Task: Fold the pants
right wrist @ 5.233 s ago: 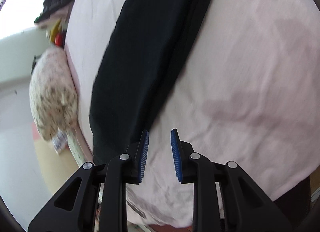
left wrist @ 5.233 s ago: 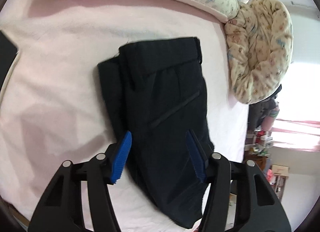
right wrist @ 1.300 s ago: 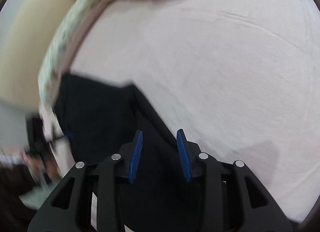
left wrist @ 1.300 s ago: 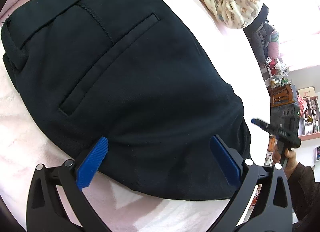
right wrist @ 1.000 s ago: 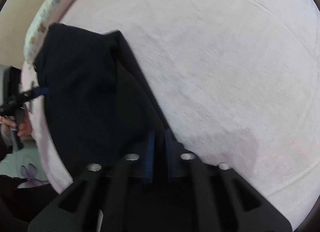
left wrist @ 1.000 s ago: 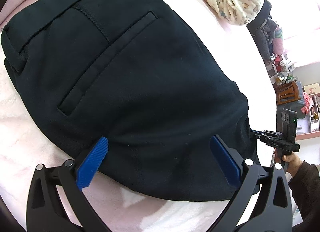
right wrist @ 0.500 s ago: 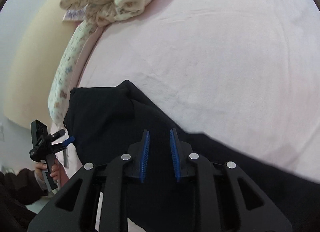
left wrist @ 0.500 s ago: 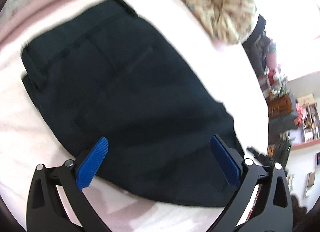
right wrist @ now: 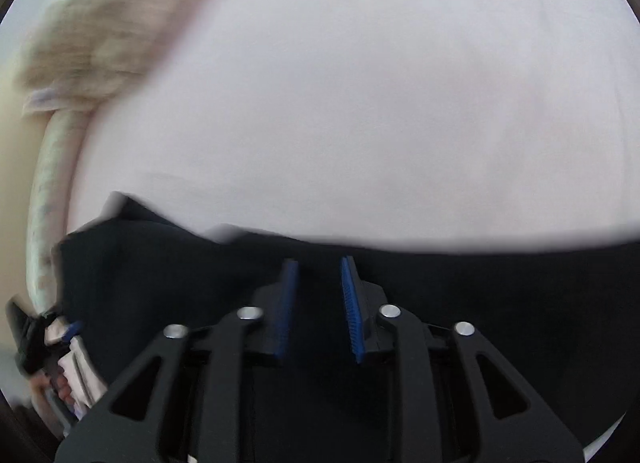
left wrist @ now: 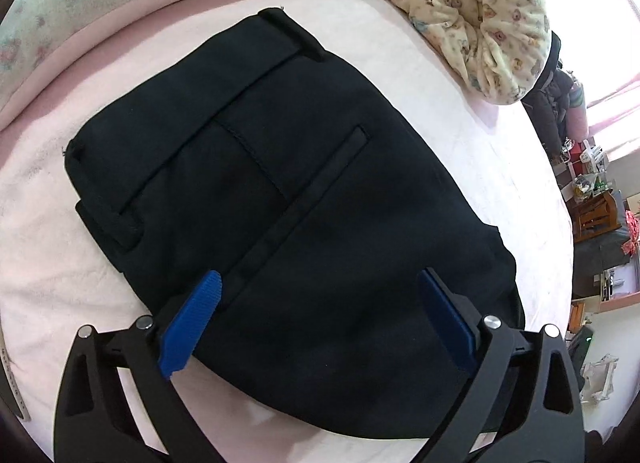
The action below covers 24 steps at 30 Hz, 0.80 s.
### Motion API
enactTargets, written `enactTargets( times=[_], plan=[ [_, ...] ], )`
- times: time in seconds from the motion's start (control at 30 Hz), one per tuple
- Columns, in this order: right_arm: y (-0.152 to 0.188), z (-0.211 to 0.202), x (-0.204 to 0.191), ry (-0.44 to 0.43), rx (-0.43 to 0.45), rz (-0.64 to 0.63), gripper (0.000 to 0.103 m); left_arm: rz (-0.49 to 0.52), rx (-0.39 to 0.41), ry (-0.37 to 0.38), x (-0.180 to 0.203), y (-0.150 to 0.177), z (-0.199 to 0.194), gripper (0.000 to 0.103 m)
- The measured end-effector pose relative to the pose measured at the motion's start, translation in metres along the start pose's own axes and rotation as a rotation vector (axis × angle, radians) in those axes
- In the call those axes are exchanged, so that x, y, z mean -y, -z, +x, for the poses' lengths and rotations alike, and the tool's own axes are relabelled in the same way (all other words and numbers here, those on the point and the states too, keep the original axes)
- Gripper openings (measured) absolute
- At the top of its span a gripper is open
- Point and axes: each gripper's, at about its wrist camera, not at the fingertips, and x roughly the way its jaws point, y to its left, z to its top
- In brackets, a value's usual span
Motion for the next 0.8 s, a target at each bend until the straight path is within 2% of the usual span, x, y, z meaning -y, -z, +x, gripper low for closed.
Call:
enactTargets(
  times=[0.07,0.1,0.17,0.2,0.27,0.37,0.47,0.5,0.53,0.63,0.7,0.8],
  plan=[
    [0.006,-0.023,0.016,-0.064,0.073,0.086,0.018,0.020,-0.010,0.004,0.009,0.003,-0.006,0.097],
    [0.014,-0.042,0.022,-0.110,0.134,0.104,0.018,0.059,-0.014,0.047,0.018,0.009,-0.011,0.097],
    [0.034,-0.070,0.037,-0.135,0.216,0.138,0.018,0.134,-0.030,0.077,0.033,0.022,-0.020,0.097],
    [0.051,-0.084,0.053,-0.137,0.256,0.195,0.018,0.173,-0.049,0.100,0.044,0.031,-0.019,0.097],
    [0.078,-0.096,0.085,-0.134,0.280,0.322,0.018,0.226,-0.107,0.140,0.066,0.049,-0.010,0.097],
    [0.125,-0.115,0.146,-0.135,0.336,0.592,0.018,0.270,-0.201,0.205,0.099,0.078,0.009,0.097],
    [0.159,-0.128,0.191,-0.193,0.420,0.824,0.022,0.283,-0.294,0.247,0.129,0.102,0.031,0.097],
    [0.169,-0.132,0.205,-0.217,0.446,0.896,0.030,0.288,-0.316,0.250,0.138,0.106,0.039,0.097],
    [0.176,-0.136,0.219,-0.234,0.470,0.955,0.035,0.300,-0.339,0.232,0.147,0.112,0.048,0.098],
    [0.182,-0.144,0.246,-0.237,0.520,1.025,0.035,0.316,-0.357,0.155,0.155,0.121,0.067,0.099],
    [0.177,-0.147,0.254,-0.220,0.547,1.024,0.035,0.310,-0.343,0.142,0.156,0.121,0.070,0.099],
    [0.171,-0.151,0.274,-0.172,0.510,1.029,0.035,0.295,-0.330,0.117,0.159,0.121,0.072,0.101]
  ],
)
